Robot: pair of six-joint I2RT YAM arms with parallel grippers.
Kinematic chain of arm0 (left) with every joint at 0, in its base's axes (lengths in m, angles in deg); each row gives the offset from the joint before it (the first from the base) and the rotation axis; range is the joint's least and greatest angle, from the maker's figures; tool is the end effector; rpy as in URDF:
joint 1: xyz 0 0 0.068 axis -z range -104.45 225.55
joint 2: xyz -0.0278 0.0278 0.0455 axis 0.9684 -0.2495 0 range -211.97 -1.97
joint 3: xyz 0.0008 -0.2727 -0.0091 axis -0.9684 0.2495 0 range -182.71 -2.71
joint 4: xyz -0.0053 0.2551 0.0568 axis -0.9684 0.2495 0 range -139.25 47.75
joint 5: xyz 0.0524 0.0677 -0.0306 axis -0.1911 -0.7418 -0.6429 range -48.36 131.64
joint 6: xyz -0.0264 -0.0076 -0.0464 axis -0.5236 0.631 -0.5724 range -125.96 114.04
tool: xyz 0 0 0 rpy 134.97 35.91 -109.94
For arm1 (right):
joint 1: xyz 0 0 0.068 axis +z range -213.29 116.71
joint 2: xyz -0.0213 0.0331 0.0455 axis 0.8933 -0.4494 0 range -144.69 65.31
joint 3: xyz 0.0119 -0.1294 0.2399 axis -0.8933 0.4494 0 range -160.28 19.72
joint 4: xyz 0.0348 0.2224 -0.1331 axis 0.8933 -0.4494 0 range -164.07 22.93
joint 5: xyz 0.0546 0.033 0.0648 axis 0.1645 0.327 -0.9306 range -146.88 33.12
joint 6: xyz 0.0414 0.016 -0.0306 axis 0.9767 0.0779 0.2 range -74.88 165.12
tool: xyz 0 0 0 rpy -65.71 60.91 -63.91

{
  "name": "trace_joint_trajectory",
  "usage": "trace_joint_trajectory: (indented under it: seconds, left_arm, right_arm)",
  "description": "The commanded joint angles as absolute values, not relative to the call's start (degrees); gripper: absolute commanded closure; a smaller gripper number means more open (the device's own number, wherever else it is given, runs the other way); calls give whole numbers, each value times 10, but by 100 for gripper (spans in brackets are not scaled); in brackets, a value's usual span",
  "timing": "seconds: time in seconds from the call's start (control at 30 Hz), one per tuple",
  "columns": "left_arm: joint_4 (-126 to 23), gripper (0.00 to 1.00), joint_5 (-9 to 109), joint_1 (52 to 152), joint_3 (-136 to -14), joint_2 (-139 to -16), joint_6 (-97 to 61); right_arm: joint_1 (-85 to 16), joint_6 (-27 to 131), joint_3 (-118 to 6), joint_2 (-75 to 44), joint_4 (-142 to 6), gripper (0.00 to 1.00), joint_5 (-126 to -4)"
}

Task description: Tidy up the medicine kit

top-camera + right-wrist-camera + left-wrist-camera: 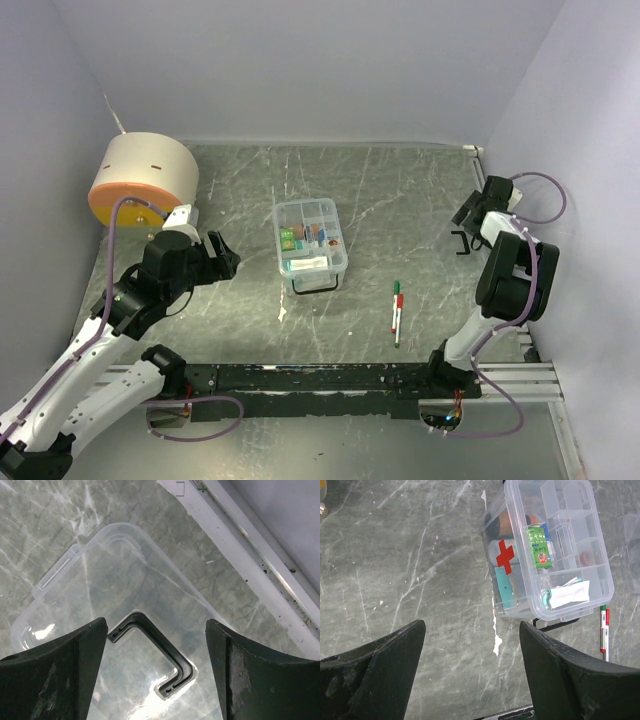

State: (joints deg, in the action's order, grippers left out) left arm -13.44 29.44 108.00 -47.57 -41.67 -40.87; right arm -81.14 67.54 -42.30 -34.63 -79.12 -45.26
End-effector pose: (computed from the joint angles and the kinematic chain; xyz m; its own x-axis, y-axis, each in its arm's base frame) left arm 0.1298 -0.0736 0.3085 -0.5652 -0.3036 -0.7671 0.0579 0.9130 -0.4039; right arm 0.3460 -0.1189 0.1869 -0.5124 0.5574 -0.6533 0.6694 0.7358 0.1028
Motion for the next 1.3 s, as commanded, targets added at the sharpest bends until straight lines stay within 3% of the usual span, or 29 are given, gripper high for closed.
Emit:
trace_joint_trajectory:
  seconds: [0.0, 0.4, 0.63, 0.87, 1.07, 1.27]
  left_arm:
    - [-145, 13, 297, 1080, -481, -421, -404]
    - [-141, 14, 294, 1080, -482, -423, -403]
    - [-144, 14, 295, 1080, -480, -423, -405]
    - [-144, 14, 294, 1080, -478, -423, -408]
    - [-141, 14, 287, 1080, -479, -415, -410]
    - [-143, 14, 289, 1080, -478, -416, -409]
  right_arm:
    - [-838, 657, -416, -359, -751, 20, -481]
    - [-863, 690, -350, -365, -730, 15, -591]
    - [-850, 728, -300, -305, -778, 16, -643]
    - [-793, 752, -260, -259, -797, 24, -637]
    - [-738, 757, -252, -253, -808, 24, -582]
    - [-732, 733, -254, -264, -821, 36, -566]
